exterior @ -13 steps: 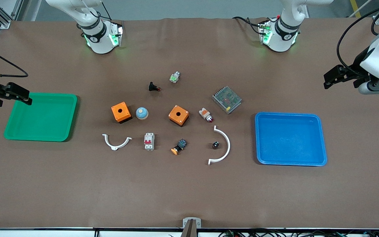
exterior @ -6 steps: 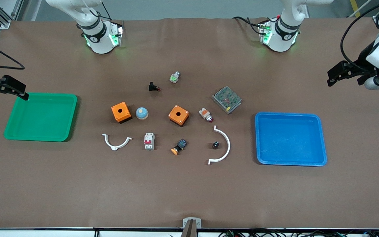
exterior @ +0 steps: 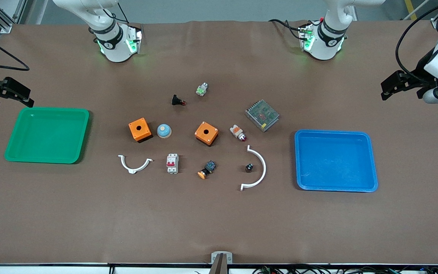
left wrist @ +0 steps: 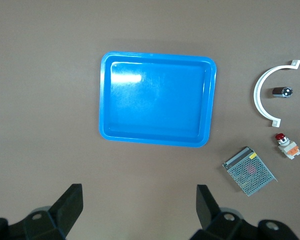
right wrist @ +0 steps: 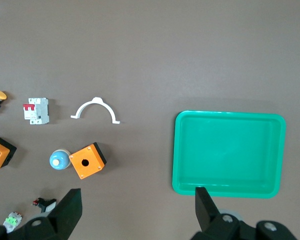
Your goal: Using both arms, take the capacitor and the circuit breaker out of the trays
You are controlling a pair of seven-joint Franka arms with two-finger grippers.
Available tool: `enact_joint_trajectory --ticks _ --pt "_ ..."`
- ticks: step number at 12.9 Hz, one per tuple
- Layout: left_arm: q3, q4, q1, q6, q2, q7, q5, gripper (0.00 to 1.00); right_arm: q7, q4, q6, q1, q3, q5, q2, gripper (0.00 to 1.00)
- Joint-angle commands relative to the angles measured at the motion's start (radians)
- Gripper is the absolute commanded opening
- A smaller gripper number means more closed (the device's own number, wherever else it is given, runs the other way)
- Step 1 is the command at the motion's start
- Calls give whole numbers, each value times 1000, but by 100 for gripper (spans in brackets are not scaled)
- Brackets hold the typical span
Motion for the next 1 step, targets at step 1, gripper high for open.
enact_joint_trajectory --ticks 1 --pt "-4 28 -4 -16 12 23 18 100 12 -17 -17 -14 14 1 -31 100"
